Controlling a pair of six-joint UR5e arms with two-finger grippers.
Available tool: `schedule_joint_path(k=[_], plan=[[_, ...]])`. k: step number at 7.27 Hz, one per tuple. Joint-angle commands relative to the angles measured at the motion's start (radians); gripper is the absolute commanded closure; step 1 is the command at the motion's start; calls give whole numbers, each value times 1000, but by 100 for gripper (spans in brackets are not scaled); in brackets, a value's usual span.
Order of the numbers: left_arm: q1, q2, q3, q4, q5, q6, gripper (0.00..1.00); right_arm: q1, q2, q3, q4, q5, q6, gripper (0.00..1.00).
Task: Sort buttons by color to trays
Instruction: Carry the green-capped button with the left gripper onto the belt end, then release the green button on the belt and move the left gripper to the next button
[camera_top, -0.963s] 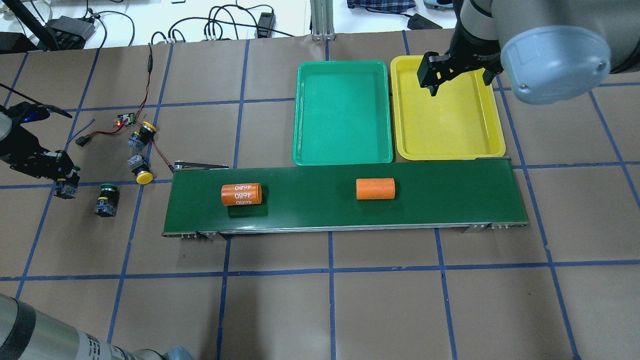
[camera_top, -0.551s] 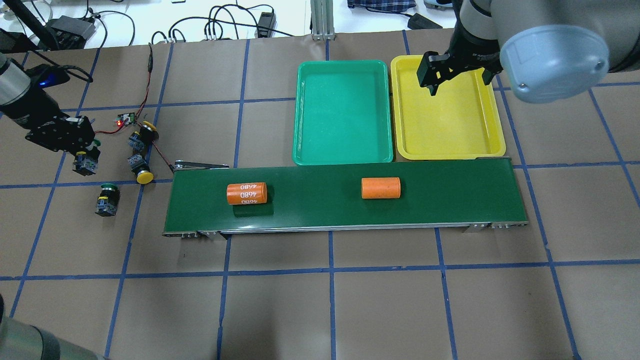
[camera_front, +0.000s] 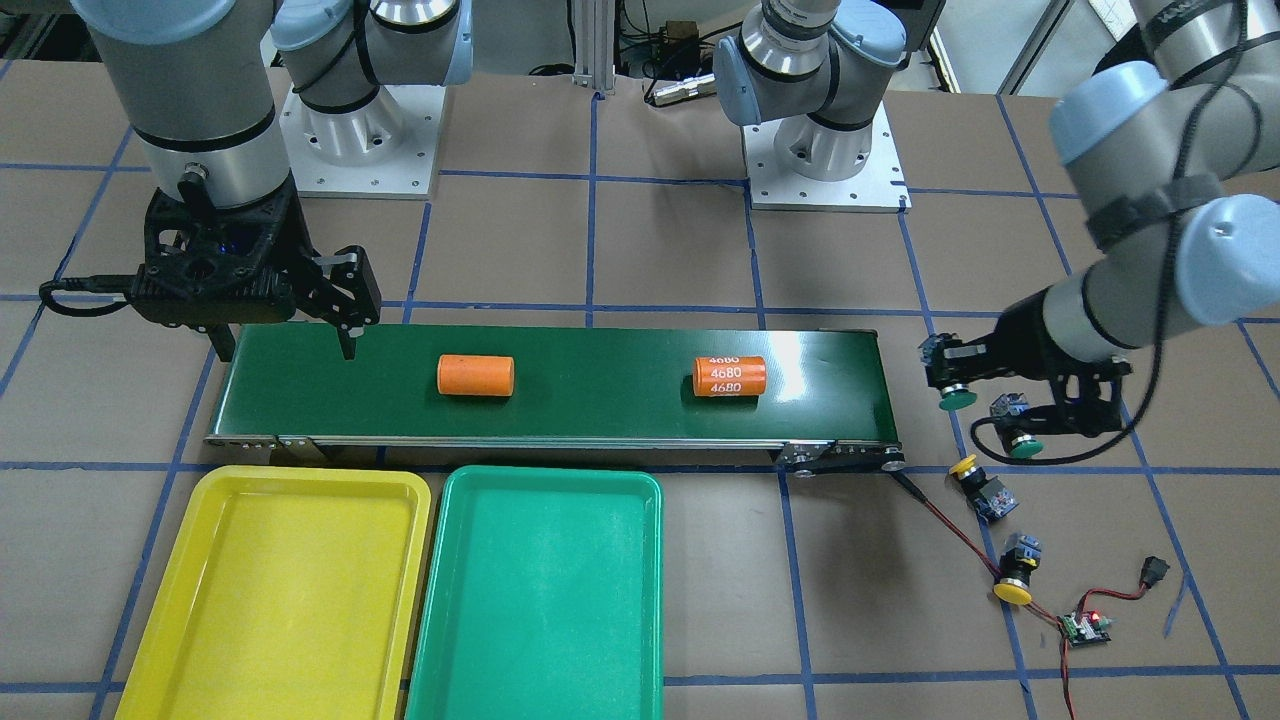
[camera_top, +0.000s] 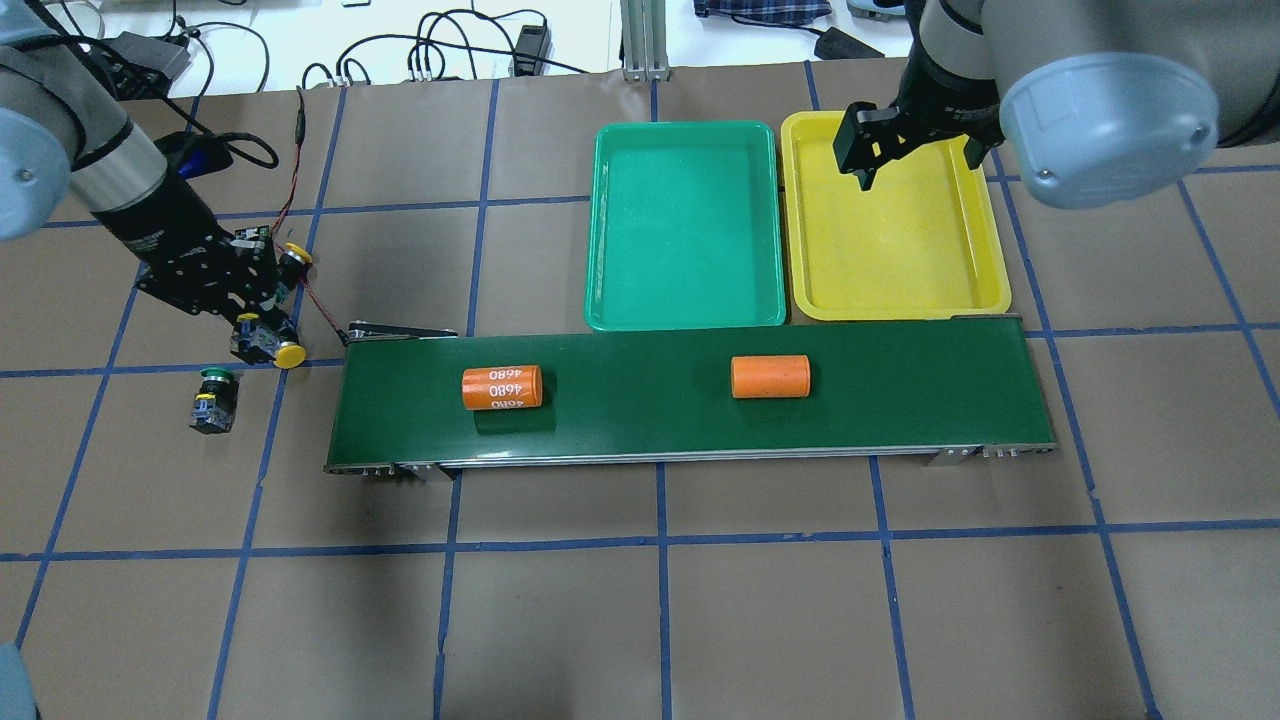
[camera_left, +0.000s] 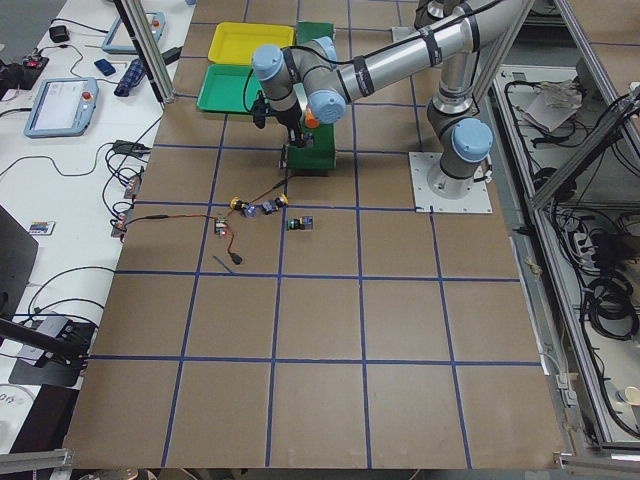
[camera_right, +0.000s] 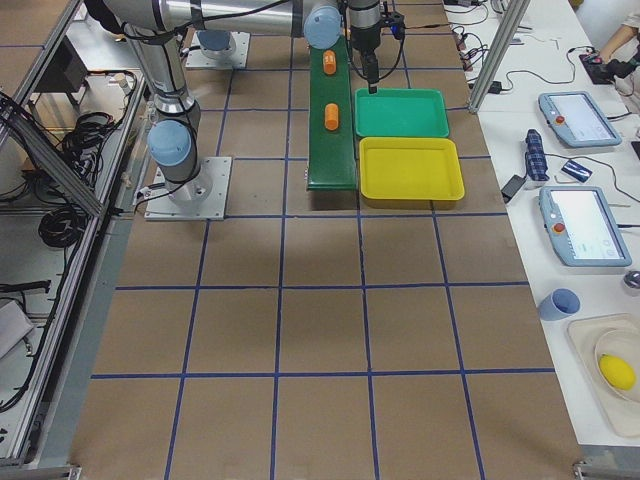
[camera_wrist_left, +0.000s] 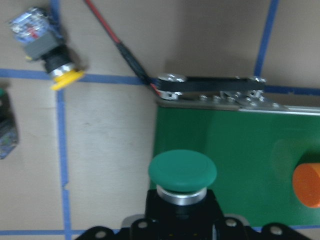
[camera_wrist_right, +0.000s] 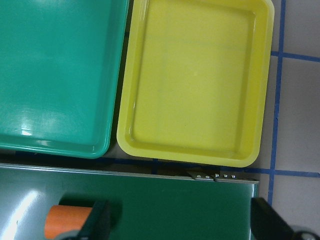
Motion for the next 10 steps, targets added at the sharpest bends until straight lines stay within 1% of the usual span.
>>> schedule_joint_path(k=[1, 2, 4, 5, 6, 7, 9, 10], plan=[[-26, 0, -99, 146, 63, 12, 100, 0, 0, 0, -1, 0, 0, 0], [-26, 3, -102, 147, 114, 13, 100, 1, 0, 0, -1, -2, 0, 0], [-35, -13, -107, 148, 99, 10, 100, 0, 0, 2, 1, 0, 0, 0], [-40, -17, -105, 147, 66, -9, 100, 1, 0, 2, 1, -2, 0, 0], [-40, -16, -107, 145, 47, -10, 78, 0, 0, 2, 1, 0, 0, 0], [-40, -4, -109, 136, 53, -10, 1, 0, 0, 0, 1, 0, 0, 0], [-41, 21, -99, 124, 53, -7, 0, 0, 0, 0, 1, 0, 1, 0], [-41, 45, -84, 98, 47, -9, 0, 1, 0, 2, 1, 0, 0, 0]])
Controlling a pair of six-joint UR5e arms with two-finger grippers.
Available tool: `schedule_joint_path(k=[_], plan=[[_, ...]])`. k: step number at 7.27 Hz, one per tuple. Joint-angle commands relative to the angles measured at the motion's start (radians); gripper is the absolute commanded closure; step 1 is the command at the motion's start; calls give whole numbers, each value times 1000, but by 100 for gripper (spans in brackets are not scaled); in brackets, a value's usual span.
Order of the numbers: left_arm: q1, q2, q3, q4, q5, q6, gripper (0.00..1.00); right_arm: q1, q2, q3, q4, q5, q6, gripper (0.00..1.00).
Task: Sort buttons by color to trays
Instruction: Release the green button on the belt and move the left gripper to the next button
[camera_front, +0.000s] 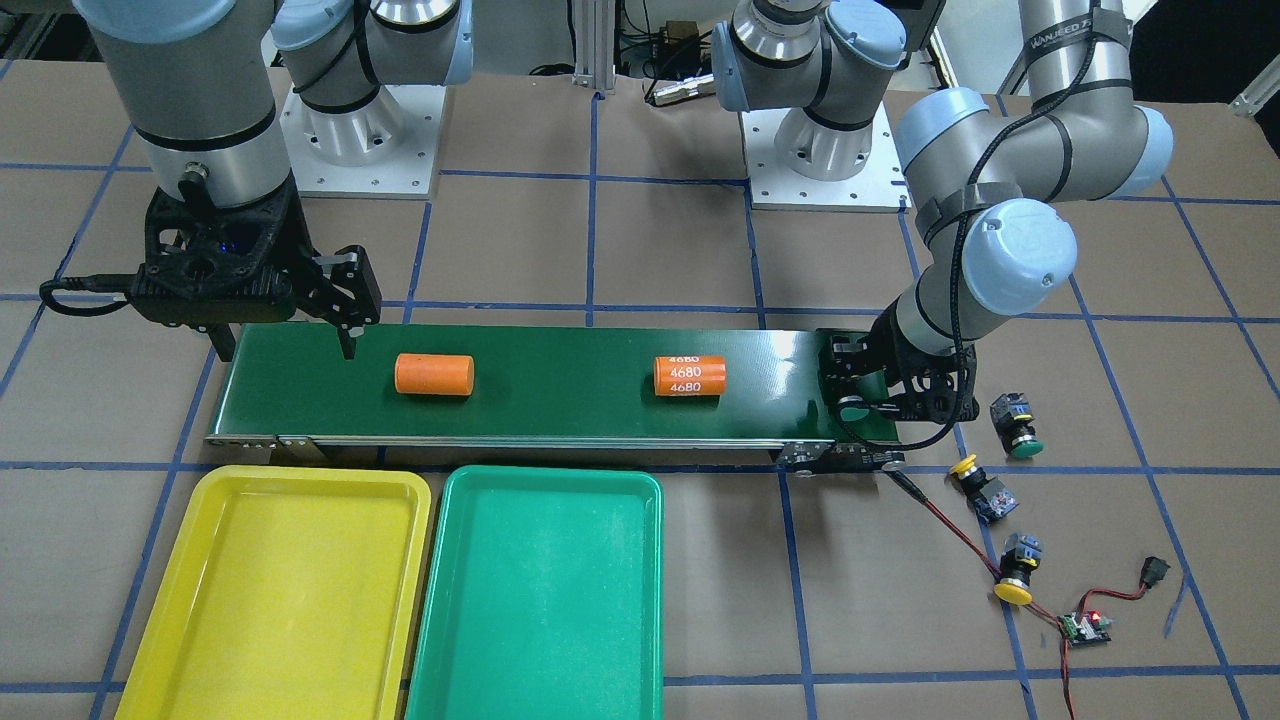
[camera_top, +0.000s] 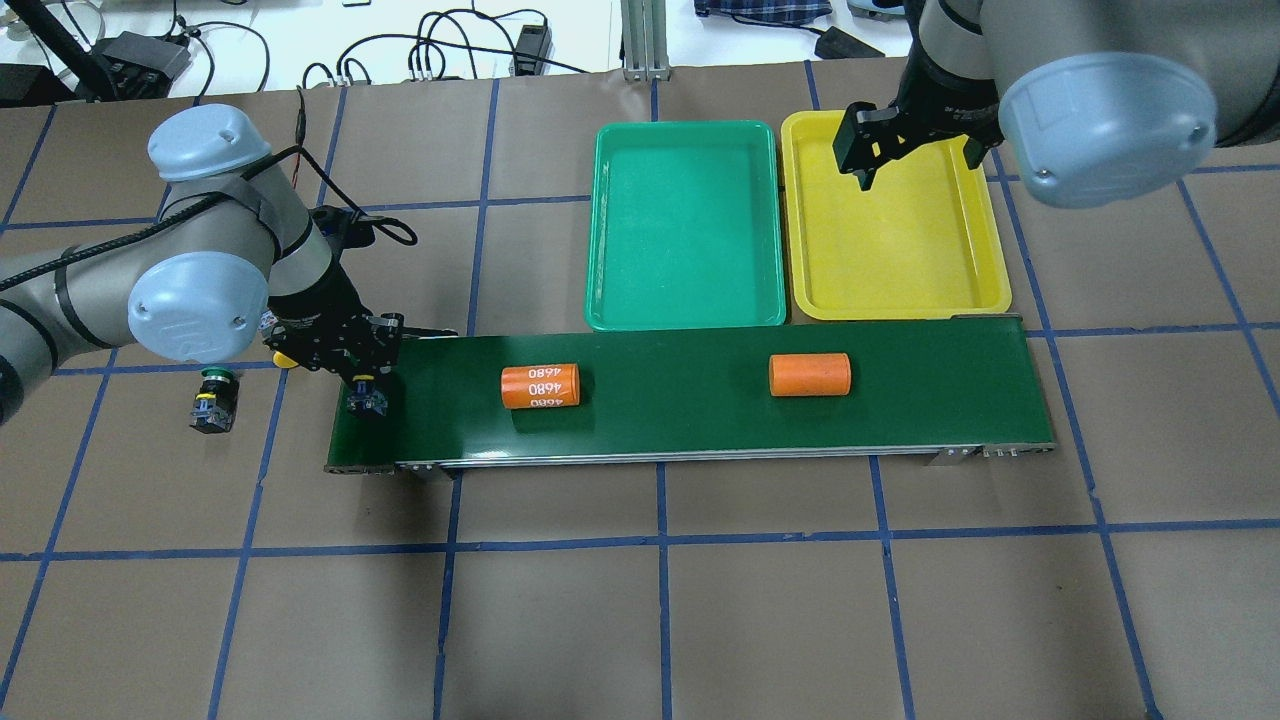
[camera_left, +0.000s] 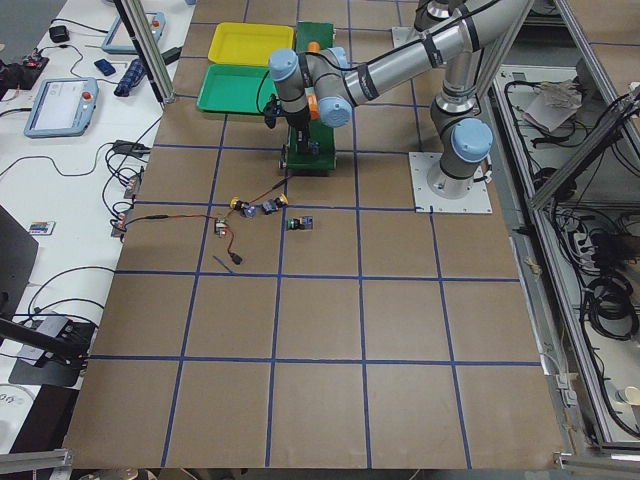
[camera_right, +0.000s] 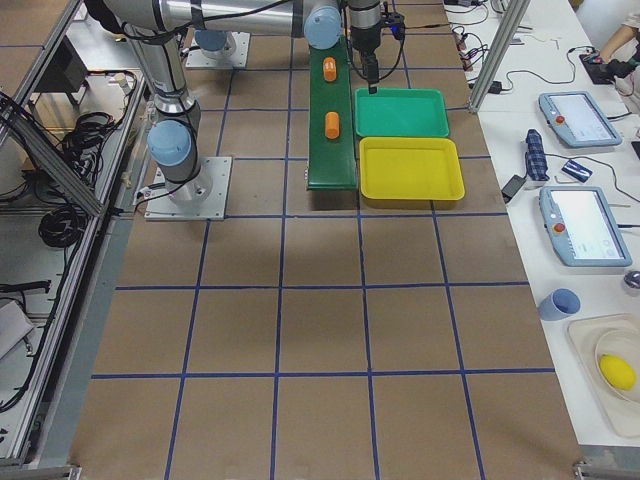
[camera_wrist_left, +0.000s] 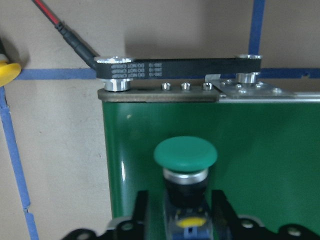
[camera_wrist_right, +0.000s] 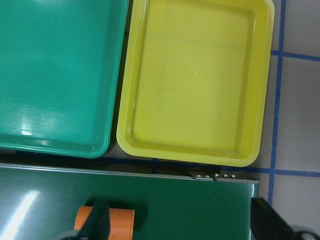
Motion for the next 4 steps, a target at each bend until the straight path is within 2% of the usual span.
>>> schedule_joint_path(k=[1, 2, 3, 4], plan=[[25, 49, 62, -91, 7, 19, 0, 0, 0, -1, 0, -2, -1, 0], [100, 47, 115, -142, 33, 38, 0, 1, 0, -1, 0, -2, -1, 0], [213, 16, 138, -133, 71, 105, 0, 0, 0, 1, 0, -2, -1, 0], [313, -5, 124, -121, 70, 207, 0, 0, 0, 1, 2, -3, -1, 0]])
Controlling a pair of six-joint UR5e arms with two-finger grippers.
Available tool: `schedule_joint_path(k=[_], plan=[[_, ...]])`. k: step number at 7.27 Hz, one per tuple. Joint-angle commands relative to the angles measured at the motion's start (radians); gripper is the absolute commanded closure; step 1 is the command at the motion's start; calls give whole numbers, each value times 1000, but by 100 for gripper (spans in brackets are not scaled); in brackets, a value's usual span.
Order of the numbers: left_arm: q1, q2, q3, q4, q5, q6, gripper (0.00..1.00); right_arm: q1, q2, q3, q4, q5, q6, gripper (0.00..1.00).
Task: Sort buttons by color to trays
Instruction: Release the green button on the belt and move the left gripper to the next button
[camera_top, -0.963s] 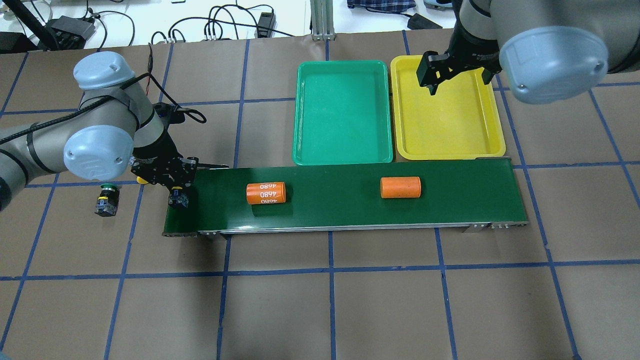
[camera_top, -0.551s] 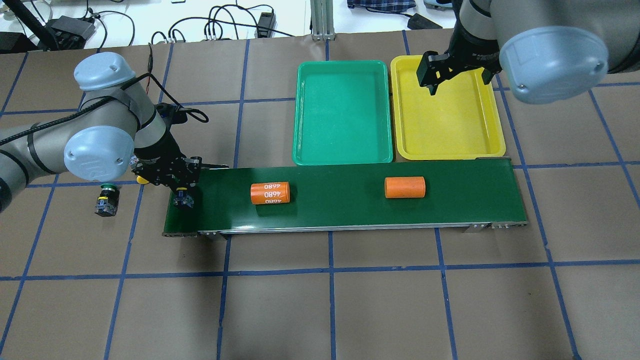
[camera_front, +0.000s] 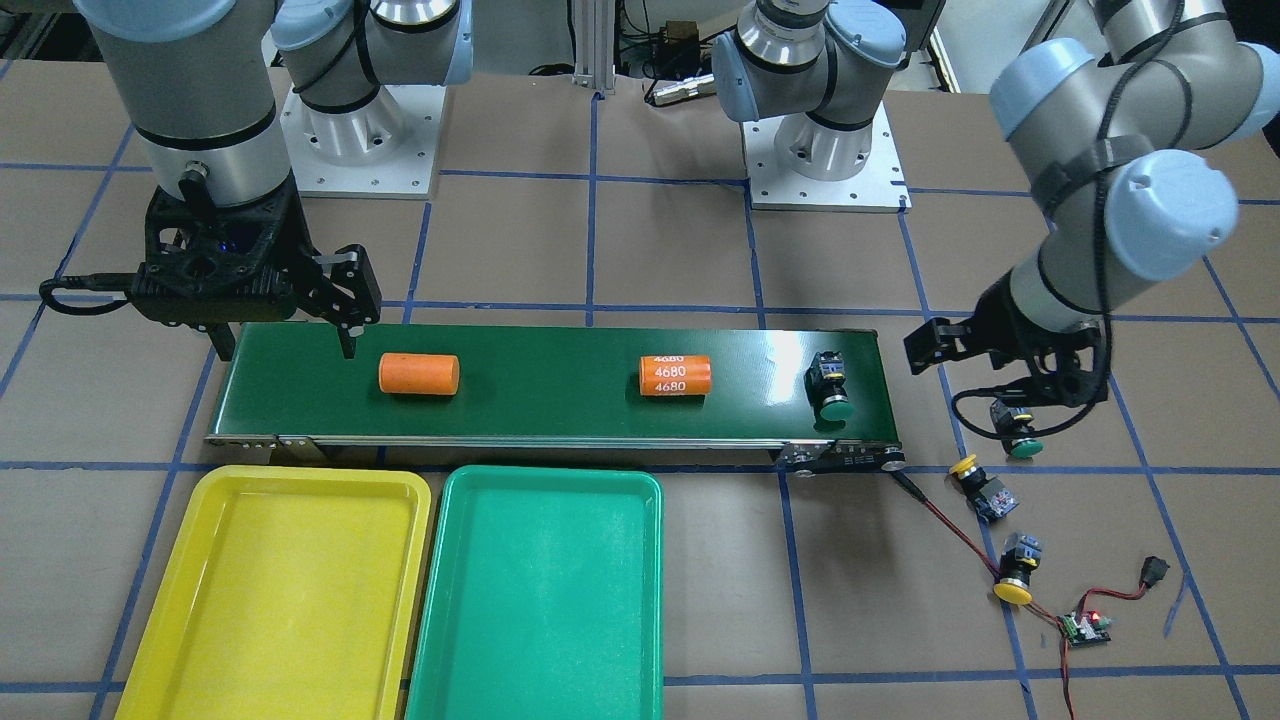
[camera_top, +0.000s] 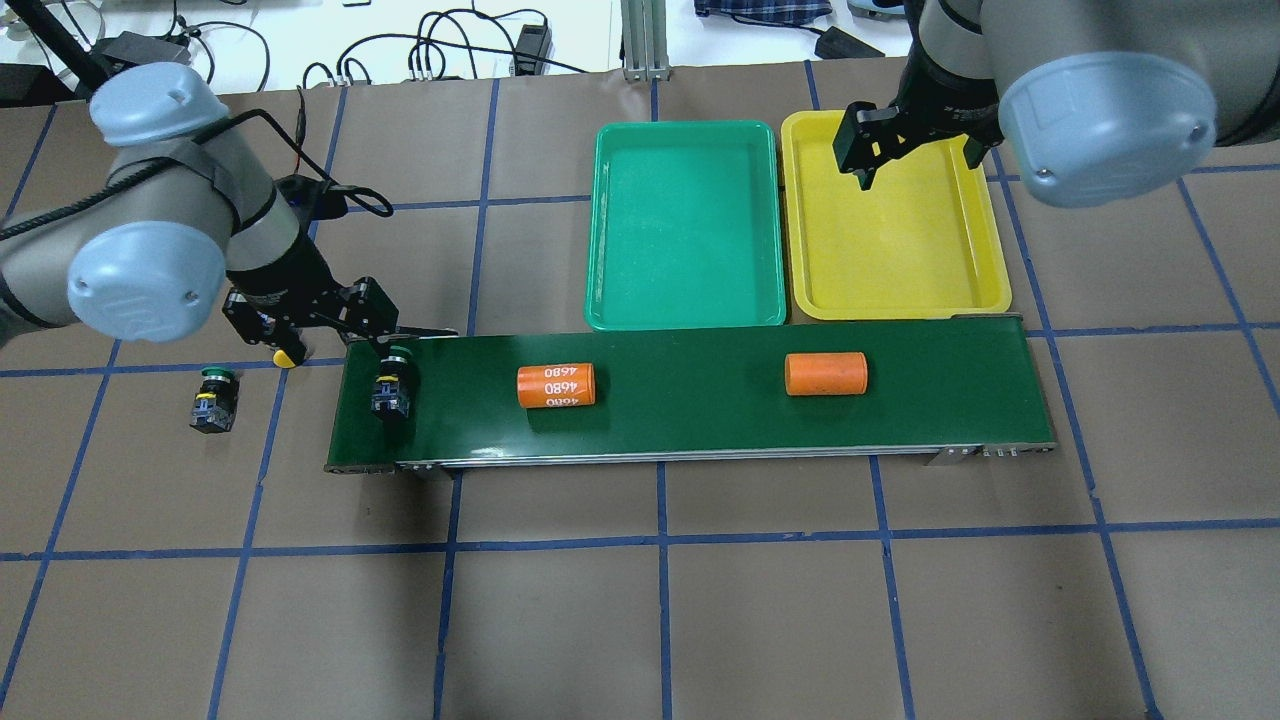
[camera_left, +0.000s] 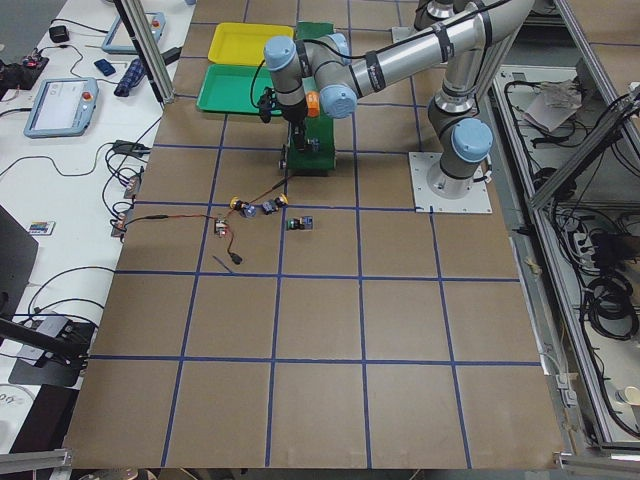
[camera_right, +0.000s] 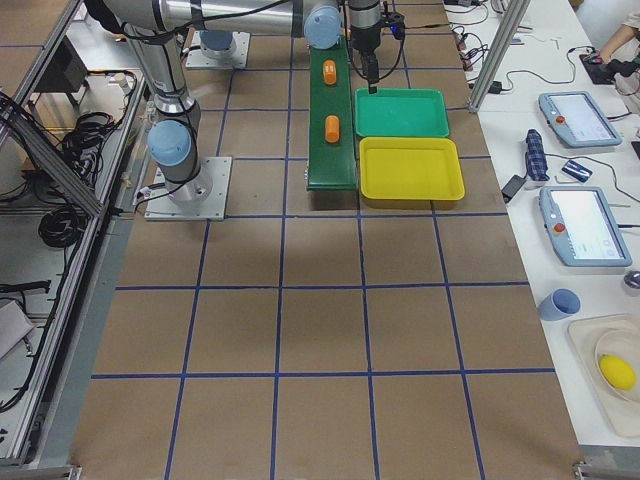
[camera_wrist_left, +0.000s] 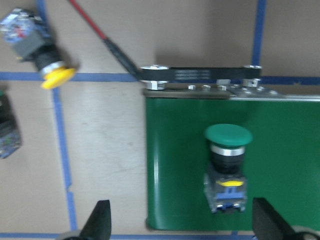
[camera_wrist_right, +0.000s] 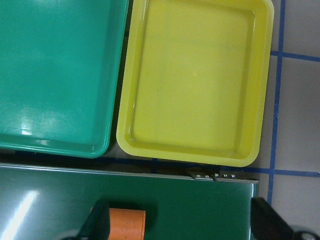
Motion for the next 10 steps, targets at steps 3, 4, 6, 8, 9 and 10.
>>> schedule_joint_path(k=[3, 4, 6, 8, 9, 10], plan=[[189, -119, -51, 208, 18, 215, 0, 1, 0, 1, 1, -1, 2, 0], [237, -150, -97, 281, 16, 220, 0, 0, 0, 1, 1, -1, 2, 0], [253, -198, -125, 349, 16, 264, 0, 0, 0, -1, 1, -1, 0, 0], [238, -219, -123, 348, 2, 249, 1, 0, 0, 1, 1, -1, 0, 0], [236, -230, -123, 348, 2, 247, 6, 0, 0, 1, 1, -1, 0, 0], [236, -242, -123, 348, 2, 246, 34, 0, 0, 1, 1, -1, 0, 0]])
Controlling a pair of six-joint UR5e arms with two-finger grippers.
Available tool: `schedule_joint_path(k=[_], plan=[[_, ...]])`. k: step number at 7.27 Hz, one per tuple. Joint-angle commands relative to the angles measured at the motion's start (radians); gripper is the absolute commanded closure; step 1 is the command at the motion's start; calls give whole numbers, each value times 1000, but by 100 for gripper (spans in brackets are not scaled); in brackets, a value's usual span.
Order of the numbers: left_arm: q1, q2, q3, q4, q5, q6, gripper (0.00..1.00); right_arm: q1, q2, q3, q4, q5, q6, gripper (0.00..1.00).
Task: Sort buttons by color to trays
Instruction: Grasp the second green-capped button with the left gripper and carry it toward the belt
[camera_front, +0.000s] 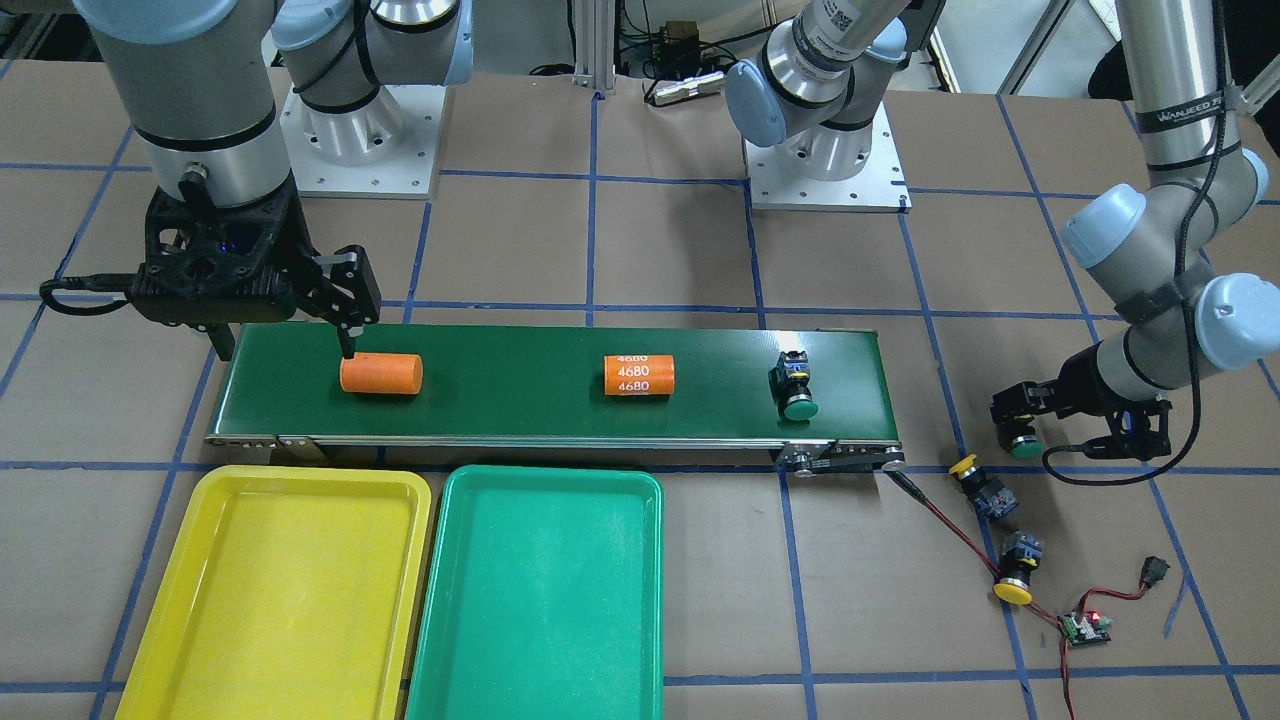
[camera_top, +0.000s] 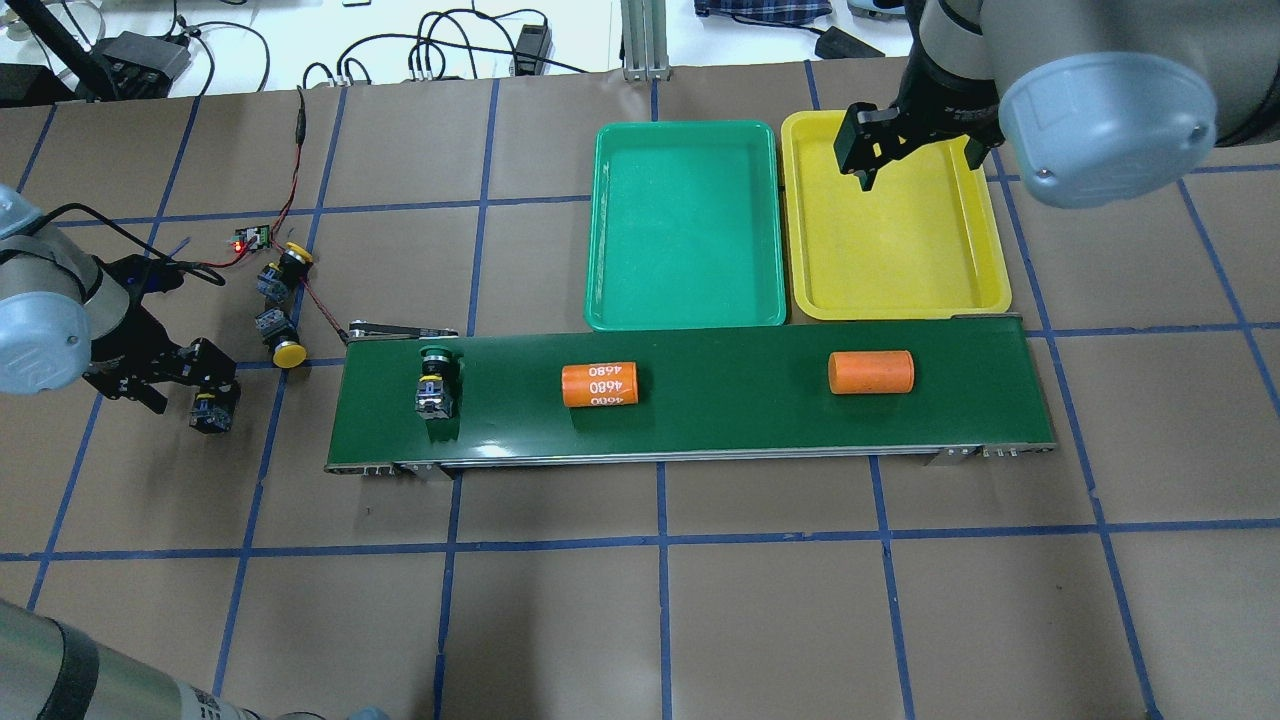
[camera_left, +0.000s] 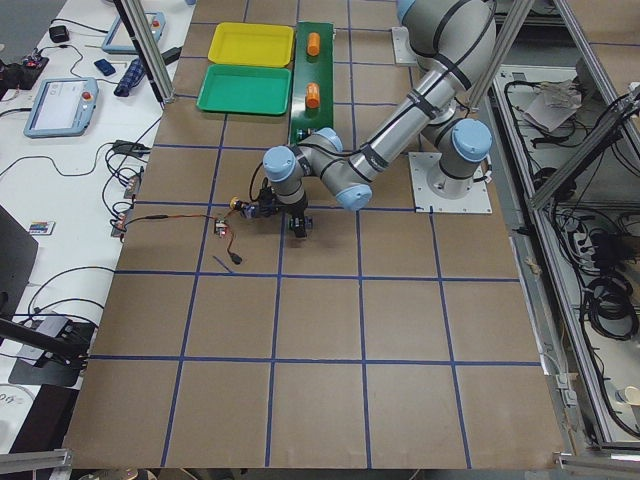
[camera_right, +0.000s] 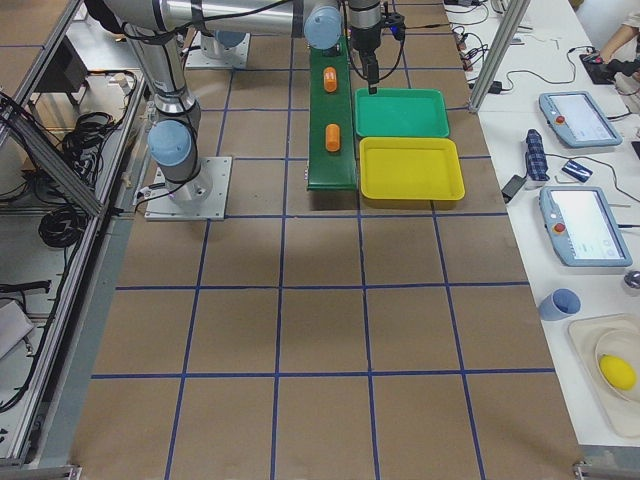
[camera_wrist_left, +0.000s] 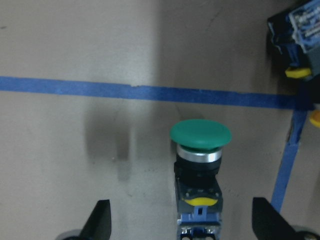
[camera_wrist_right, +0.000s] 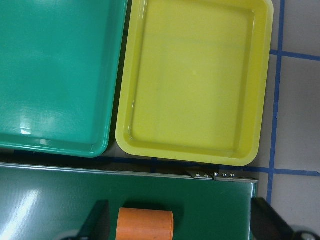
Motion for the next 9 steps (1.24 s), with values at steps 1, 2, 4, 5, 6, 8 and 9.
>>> schedule_joint_path(k=[1, 2, 4, 5, 6, 8, 9], plan=[[0, -21, 6, 0, 2, -1, 83, 0, 0, 0, 0, 0, 0, 0], [-6, -19, 9, -3, 1, 0, 100, 2, 0, 0, 0, 0, 0, 0], [-12, 32, 23, -21, -77, 6, 100, 0, 0, 0, 0, 0, 0, 0], [-32, 72, 61, -98, -91, 2, 100, 0, 0, 0, 0, 0, 0, 0], [-104, 112, 143, -272, -90, -7, 100, 0, 0, 0, 0, 0, 0, 0], [-217, 177, 190, -403, -99, -137, 100, 0, 0, 0, 0, 2, 0, 0], [-280, 200, 155, -401, -98, -142, 100, 0, 0, 0, 0, 2, 0, 0]])
